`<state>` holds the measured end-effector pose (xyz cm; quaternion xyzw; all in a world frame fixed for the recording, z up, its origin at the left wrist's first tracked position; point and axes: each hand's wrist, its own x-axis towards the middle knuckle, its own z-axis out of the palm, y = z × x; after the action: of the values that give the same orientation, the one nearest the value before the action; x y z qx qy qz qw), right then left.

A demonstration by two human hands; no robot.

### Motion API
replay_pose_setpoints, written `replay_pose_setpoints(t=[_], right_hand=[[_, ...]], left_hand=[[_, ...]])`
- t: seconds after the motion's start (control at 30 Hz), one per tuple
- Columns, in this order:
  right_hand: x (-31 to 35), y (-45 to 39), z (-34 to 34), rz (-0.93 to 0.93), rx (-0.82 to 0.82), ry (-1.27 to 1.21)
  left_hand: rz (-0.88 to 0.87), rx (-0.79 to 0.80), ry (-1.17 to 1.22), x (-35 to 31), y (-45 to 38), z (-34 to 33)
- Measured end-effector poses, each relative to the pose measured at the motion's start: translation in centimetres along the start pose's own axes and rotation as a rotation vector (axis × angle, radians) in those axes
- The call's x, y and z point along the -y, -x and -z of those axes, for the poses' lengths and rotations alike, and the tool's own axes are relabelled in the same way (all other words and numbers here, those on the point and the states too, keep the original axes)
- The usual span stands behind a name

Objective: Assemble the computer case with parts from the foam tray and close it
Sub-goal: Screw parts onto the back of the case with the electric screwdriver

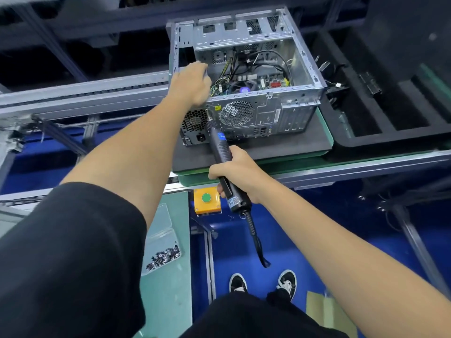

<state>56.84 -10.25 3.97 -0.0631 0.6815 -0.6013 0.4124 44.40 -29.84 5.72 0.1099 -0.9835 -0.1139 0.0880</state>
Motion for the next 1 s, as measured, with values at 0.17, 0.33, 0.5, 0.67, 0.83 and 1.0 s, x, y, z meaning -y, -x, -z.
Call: replay_pose_setpoints(t=[0.17, 0.33, 0.5, 0.67, 0.83, 1.0], right_hand=[[0.01, 0.16, 0.11, 0.005, -0.010, -0.004], [0.22, 0.22, 0.24, 0.022, -0.009, 0.009], [0.22, 0.22, 0.38, 0.021, -0.003, 0.006], [0.09, 0.07, 0.32, 0.016, -0.006, 0.013], [-0.10, -0.03, 0.50, 0.000, -0.005, 0.015], [-0.21, -0.11, 0.50, 0.001, -0.008, 0.012]], left_hand=[[-0.010, -0.012, 0.017, 0.01, 0.01, -0.02], [-0.015, -0.040, 0.004, -0.17, 0.34, -0.04], [-0.018, -0.051, 0.006, -0.16, 0.34, -0.10], [-0.020, -0.055, 0.009, -0.01, 0.26, -0.16], [-0.016, -0.053, 0.026, 0.13, 0.21, -0.17], [-0.001, -0.065, 0.039, 0.11, 0.26, -0.13]])
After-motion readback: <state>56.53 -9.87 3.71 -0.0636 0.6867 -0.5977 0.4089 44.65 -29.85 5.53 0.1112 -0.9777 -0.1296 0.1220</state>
